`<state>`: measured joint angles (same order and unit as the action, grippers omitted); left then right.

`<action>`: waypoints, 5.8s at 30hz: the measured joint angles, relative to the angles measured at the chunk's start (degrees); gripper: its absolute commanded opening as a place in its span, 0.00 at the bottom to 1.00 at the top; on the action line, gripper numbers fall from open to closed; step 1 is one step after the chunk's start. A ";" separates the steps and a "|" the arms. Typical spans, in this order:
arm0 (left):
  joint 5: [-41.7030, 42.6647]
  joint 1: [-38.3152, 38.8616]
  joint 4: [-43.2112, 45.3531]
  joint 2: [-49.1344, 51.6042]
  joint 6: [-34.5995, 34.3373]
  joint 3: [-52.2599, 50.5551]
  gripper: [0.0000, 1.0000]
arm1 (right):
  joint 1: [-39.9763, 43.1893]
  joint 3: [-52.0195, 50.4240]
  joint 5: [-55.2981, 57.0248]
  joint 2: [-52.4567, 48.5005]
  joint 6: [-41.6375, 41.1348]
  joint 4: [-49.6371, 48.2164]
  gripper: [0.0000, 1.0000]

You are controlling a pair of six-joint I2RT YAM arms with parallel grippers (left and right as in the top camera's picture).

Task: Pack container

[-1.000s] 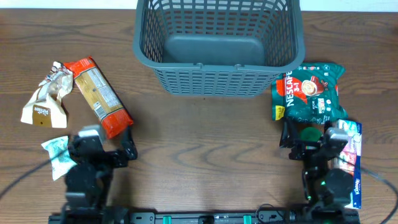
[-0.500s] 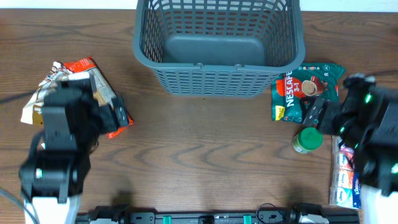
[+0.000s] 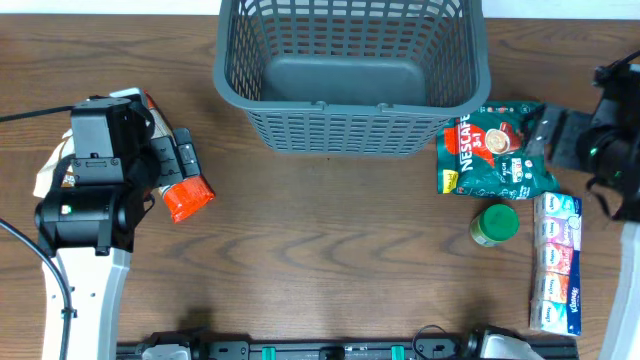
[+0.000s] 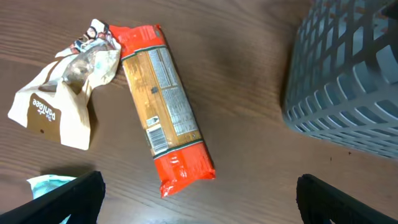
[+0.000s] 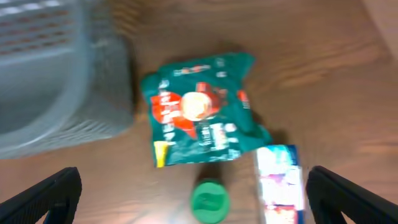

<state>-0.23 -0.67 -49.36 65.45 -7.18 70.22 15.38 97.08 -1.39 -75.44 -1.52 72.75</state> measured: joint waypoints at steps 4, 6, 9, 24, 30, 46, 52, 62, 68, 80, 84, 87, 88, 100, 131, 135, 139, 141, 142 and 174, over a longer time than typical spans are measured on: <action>0.00 0.00 -0.17 0.00 -0.02 0.00 0.99 | 4.98 0.74 -0.79 -5.99 3.96 -0.59 0.99; 0.00 0.00 -0.17 0.00 0.00 0.00 0.99 | 6.03 0.74 -1.27 -9.62 6.10 -2.36 0.99; 0.00 0.00 -0.20 0.00 0.02 0.00 0.99 | 6.14 0.74 -1.81 -14.99 8.57 -6.64 0.99; -0.02 0.00 -0.17 0.00 1.03 0.00 0.99 | 6.14 0.74 -6.45 -36.83 17.51 -13.49 0.99; -0.02 0.00 -0.17 0.00 1.03 0.00 0.98 | 6.14 0.74 -8.94 -42.71 18.34 -13.92 0.99; -0.02 0.00 -0.17 0.00 1.03 0.00 0.99 | 5.31 0.83 -13.38 -49.83 18.51 -15.96 0.99; 0.00 0.00 -0.17 0.00 1.03 0.00 0.99 | 4.68 1.20 -16.09 -51.30 18.43 -16.24 0.85; -0.02 0.00 -0.17 0.00 1.03 0.00 0.99 | 4.52 1.44 -17.18 -51.69 17.25 -16.09 0.60; -0.02 0.00 -0.17 0.00 1.03 0.00 0.99 | 4.52 1.62 -17.31 -51.69 17.03 -15.80 0.39; -0.02 0.00 -0.17 0.00 1.03 0.00 0.99 | 4.52 2.40 -17.86 -51.36 16.00 -14.97 0.01; 0.00 0.00 -0.17 0.00 1.03 0.00 0.99 | 4.44 2.23 -17.66 -50.99 15.54 -15.10 0.01; -0.02 0.00 -0.17 0.00 1.03 0.00 0.98 | 4.17 1.66 -16.79 -50.12 15.13 -15.52 0.01; -0.02 0.00 -0.17 0.00 1.03 0.00 0.98 | 4.07 1.40 -16.37 -49.72 14.93 -15.69 0.01; -0.02 0.00 -0.22 0.00 1.03 0.00 0.98 | 3.30 -0.85 -2.19 -37.99 10.23 -19.52 0.01; -0.02 0.00 -1.42 0.00 1.46 0.00 0.99 | -7.37 -1.57 -2.54 2.86 11.78 -51.74 0.01; 0.00 0.00 -1.42 0.00 1.46 0.00 0.99 | -13.88 -1.51 -12.81 2.62 21.70 -52.81 0.01; 0.00 0.00 -1.46 0.00 1.46 0.00 0.99 | -18.78 -1.51 -19.28 -1.11 28.68 -52.68 0.01; -0.02 0.00 -1.46 0.00 1.46 0.00 0.99 | -20.00 -1.51 -20.46 -3.54 30.73 -52.46 0.01; -0.02 0.00 -1.46 0.00 1.46 0.00 0.99 | -20.65 -1.51 -20.74 -5.20 31.93 -52.37 0.01; 0.00 0.00 -3.26 0.00 1.46 0.00 0.99 | -31.58 -1.57 -13.92 -36.65 40.28 -36.37 0.11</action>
<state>-0.23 -0.67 -52.62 65.45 -5.72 70.22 -16.21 95.50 -15.31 -112.09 38.76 36.38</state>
